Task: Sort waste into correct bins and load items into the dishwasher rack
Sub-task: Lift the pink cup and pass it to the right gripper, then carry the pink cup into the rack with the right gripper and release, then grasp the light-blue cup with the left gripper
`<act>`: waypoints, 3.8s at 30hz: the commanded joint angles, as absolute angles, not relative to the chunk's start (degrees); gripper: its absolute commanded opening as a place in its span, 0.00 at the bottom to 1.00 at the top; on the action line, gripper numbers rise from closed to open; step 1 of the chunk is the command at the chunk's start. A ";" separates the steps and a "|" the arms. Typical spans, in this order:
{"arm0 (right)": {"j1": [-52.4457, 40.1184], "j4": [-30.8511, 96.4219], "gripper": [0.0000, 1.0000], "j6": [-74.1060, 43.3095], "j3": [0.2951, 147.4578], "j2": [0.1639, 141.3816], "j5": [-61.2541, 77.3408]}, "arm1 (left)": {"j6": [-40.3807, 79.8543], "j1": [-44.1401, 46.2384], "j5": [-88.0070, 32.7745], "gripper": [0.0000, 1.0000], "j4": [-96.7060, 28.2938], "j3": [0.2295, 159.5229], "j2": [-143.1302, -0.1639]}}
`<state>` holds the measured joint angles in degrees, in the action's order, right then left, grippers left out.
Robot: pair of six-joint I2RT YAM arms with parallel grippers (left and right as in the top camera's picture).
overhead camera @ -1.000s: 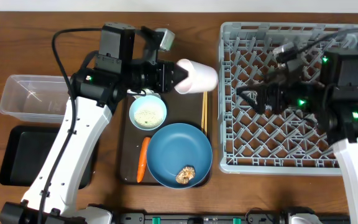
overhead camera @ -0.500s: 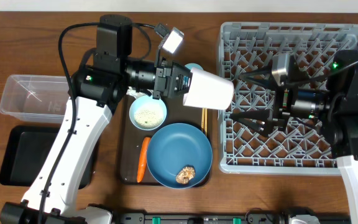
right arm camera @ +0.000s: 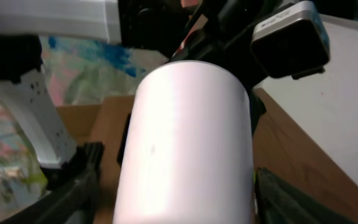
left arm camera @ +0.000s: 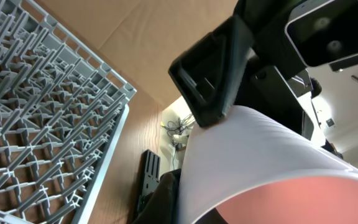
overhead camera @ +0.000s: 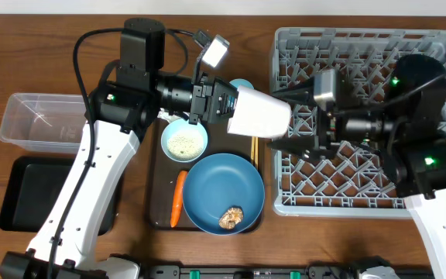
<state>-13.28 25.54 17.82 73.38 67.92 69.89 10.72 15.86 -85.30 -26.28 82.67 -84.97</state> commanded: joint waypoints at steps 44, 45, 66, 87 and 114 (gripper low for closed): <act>23.18 61.10 0.56 -18.00 73.76 79.48 12.97 | 10.76 6.20 -63.33 0.73 -34.30 83.48 -84.44; 23.20 61.10 0.56 -17.98 73.76 81.06 14.48 | 10.76 6.20 -63.33 0.73 -34.33 83.48 -84.44; 23.14 61.93 0.99 -14.55 77.60 84.79 20.01 | 6.44 14.17 -22.92 0.74 -41.50 83.48 -85.89; 11.97 59.61 0.95 -10.61 76.82 72.49 28.16 | 4.75 23.14 -1.78 0.64 -21.87 83.48 -111.59; 11.16 59.94 0.96 -8.78 76.03 74.22 24.36 | 5.19 18.24 -27.92 0.06 -26.83 83.50 -100.27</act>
